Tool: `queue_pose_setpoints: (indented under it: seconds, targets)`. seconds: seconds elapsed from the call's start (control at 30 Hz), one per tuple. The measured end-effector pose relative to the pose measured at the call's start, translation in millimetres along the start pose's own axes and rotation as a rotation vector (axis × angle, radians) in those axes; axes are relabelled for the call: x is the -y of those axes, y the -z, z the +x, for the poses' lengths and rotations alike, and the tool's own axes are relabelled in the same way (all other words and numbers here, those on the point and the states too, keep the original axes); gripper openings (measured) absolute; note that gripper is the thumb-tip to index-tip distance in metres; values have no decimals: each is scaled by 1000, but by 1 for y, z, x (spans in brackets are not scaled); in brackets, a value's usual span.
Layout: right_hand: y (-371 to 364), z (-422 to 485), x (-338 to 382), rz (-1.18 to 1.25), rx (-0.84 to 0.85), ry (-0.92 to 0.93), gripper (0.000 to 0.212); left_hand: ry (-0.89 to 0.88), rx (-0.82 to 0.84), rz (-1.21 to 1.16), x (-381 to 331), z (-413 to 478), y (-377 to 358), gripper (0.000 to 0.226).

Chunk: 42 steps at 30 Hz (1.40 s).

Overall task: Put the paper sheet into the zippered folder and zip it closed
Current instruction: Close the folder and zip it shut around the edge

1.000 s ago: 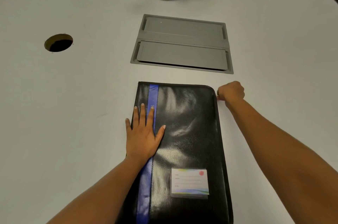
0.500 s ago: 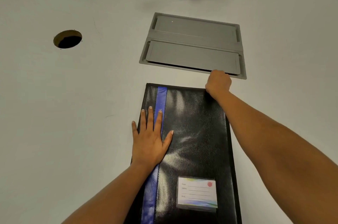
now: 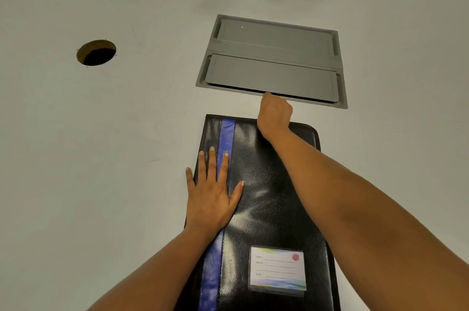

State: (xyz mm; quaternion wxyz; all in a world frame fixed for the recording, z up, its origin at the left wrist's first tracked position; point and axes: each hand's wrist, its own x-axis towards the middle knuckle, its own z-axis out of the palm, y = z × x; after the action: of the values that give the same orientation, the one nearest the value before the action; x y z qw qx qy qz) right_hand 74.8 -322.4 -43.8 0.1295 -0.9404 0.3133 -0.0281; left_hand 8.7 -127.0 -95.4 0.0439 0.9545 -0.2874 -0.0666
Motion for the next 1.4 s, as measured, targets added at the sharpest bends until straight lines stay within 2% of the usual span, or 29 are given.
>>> queue_pose_setpoints:
  seconds: [0.2,0.4,0.53,0.73,1.03,1.4]
  targets:
    - [7,6,-17,114,-18,-174,26,7,-19,-4,0,-1,0,72]
    - [17,8,-45,61,32,-164,33,61,-31,-60,-2,-1,0,74]
    - [29,8,-76,40,30,-246,34,54,-36,-65,-2,-1,-1,74]
    - [26,8,-56,54,3,-171,35,38,-21,-53,-1,-1,0,78]
    - [4,7,9,166,17,-100,36,18,-49,-33,0,0,-4,72]
    - [-1,3,10,180,-10,-49,39,34,-73,-54,0,-1,-6,72]
